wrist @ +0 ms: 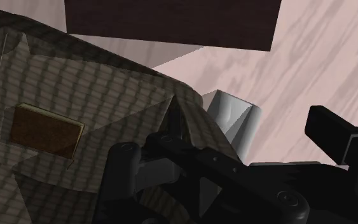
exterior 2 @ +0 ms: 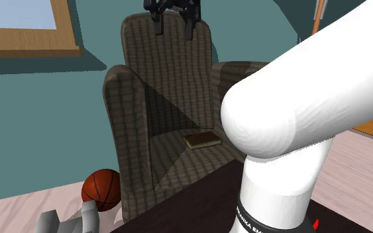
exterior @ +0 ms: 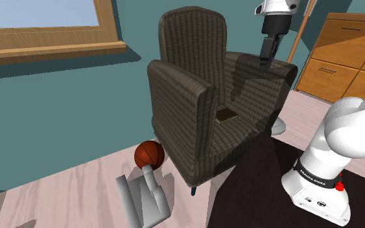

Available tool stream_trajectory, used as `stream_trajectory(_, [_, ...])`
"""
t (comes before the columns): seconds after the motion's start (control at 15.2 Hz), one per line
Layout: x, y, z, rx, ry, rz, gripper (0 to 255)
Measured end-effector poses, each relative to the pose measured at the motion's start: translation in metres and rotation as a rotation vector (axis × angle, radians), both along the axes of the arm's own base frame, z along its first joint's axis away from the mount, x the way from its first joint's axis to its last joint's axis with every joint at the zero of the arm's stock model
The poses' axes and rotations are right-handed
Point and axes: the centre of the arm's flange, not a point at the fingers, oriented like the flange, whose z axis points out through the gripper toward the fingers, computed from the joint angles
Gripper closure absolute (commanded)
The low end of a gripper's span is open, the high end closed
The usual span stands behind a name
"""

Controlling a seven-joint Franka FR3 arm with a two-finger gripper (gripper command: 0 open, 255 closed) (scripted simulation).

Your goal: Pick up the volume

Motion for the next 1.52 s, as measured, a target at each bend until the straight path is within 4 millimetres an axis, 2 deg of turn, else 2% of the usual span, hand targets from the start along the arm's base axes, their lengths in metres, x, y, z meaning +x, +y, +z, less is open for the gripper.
stream_trajectory(0.13, [0.002,-0.003,-0.005,-0.001,-0.001,0.000,0])
stream_trajectory(0.33, [0.020,-0.014,-0.029,-0.006,-0.006,-0.002,0])
stream_trajectory(1.12, [0.099,-0.084,-0.143,-0.028,-0.038,-0.009,0])
stream_trajectory(1.52, [0.139,-0.113,-0.199,-0.040,-0.053,-0.013,0])
